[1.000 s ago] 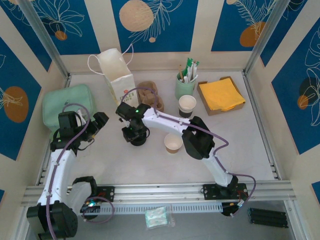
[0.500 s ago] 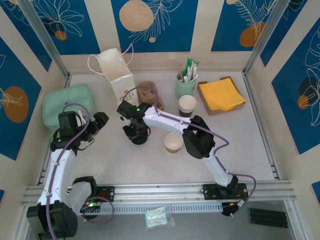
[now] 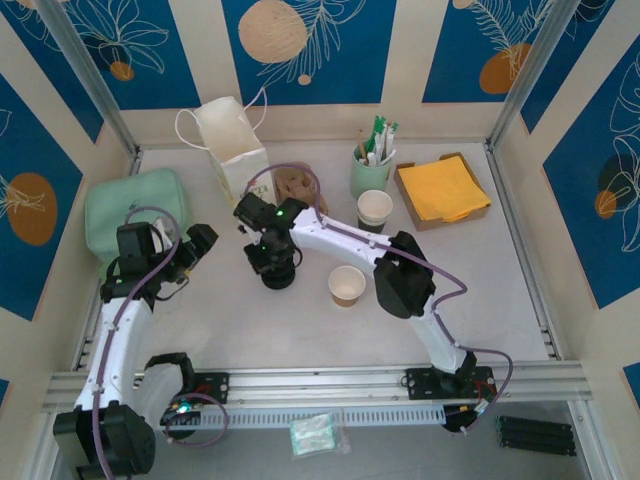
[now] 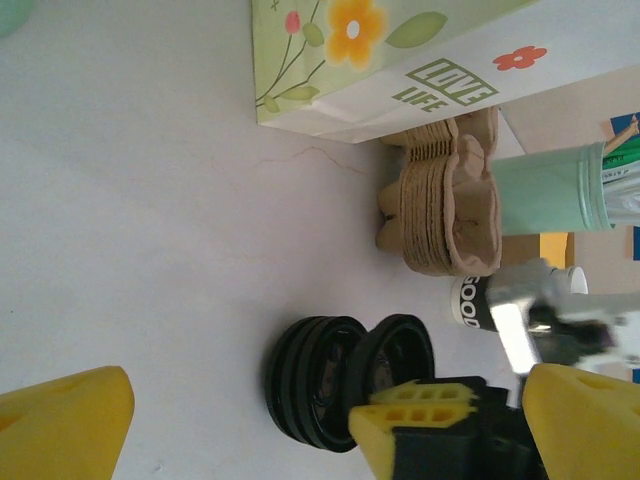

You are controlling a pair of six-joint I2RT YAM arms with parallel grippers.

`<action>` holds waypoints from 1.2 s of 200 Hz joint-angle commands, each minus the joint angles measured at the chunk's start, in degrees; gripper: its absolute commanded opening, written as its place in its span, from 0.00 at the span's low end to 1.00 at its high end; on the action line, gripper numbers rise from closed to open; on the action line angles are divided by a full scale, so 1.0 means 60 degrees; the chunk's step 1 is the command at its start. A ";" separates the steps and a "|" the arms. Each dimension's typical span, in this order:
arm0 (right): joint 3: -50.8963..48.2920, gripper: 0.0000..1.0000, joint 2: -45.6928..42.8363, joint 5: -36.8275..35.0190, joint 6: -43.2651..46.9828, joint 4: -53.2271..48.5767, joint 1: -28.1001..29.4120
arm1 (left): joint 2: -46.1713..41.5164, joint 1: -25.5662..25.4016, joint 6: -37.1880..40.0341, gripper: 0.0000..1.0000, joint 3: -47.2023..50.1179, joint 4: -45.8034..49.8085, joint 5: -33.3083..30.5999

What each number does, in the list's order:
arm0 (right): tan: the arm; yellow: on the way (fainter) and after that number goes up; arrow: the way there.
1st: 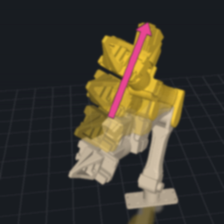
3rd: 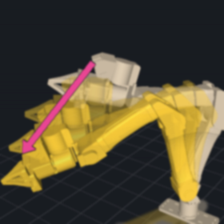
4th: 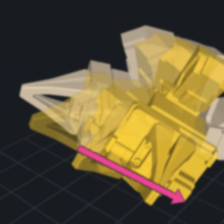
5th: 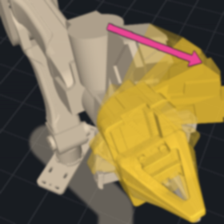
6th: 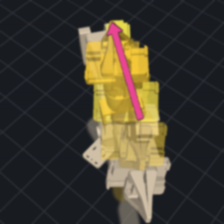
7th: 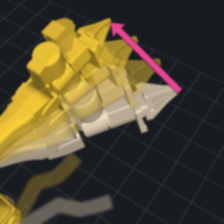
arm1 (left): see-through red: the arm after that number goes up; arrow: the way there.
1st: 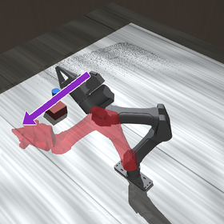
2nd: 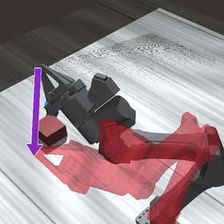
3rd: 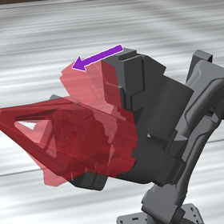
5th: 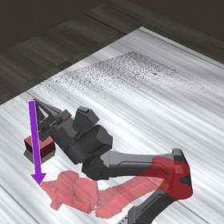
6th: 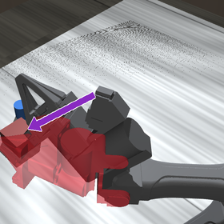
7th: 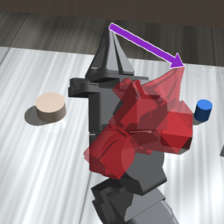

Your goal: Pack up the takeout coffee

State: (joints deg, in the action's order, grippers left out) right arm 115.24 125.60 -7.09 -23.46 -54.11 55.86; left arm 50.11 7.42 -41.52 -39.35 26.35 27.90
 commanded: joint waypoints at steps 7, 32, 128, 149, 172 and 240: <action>0.0349 0.05 -0.0840 0.0126 0.0062 -0.0299 -0.0102 | 0.0057 0.0005 0.0189 1.00 -0.0134 -0.0134 0.0328; 0.0262 0.05 -0.1569 0.0148 0.0053 -0.0219 -0.0167 | -0.0051 -0.0035 -0.0102 0.99 -0.0192 -0.0346 0.0609; -0.3603 0.05 -0.6060 0.3748 -0.1447 0.2575 -0.2418 | -0.0351 -0.3195 -0.2128 0.99 -0.1050 -0.2012 -0.0824; -0.4787 0.05 -0.6997 0.5299 -0.2179 0.3456 -0.3412 | -0.0062 -0.4390 -0.2721 0.99 -0.1051 -0.2809 -0.1496; -0.5956 0.05 -0.7986 0.6332 -0.2840 0.4274 -0.4373 | 0.0421 -0.5607 -0.3142 1.00 -0.1076 -0.3805 -0.2094; -0.8609 0.05 -0.9722 0.9034 -0.5067 0.7351 -0.6978 | 0.2793 -0.8025 -0.4521 0.99 -0.1470 -0.7612 -0.3031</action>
State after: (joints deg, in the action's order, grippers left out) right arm 66.50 69.30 37.65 -47.57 -18.85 17.37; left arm 63.53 -37.54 -63.77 -45.67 -6.52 13.37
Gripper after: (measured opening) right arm 0.051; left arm 0.994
